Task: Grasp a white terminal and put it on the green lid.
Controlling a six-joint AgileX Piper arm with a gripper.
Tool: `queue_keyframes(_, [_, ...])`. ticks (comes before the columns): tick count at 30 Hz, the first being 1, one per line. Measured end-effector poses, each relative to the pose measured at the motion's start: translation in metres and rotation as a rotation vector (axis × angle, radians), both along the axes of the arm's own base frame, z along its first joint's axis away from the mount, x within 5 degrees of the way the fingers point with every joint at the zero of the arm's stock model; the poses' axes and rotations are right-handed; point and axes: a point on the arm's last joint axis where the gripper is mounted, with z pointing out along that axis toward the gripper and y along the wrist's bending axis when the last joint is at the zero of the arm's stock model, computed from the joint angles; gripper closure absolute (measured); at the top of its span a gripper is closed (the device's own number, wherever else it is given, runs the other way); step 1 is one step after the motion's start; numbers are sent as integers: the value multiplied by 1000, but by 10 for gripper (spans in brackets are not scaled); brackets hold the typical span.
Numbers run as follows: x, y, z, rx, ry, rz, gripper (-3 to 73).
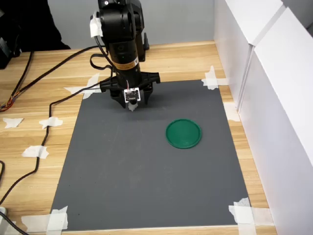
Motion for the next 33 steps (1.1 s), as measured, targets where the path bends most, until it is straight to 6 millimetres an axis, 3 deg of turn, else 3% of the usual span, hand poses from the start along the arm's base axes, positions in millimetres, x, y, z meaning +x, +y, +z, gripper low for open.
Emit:
queue_keyframes(7, [1,0,-3,-1,8,0,126])
queue_keyframes(10, [1,0,-4,-2,12,0,229])
queue_keyframes(17, [3,0,-4,1,-6,1,549])
queue_keyframes(19, [3,0,-4,2,-8,1,606])
queue_keyframes(26, [11,2,4,7,-47,5,611])
queue_keyframes(33, [50,13,46,35,-191,70,611])
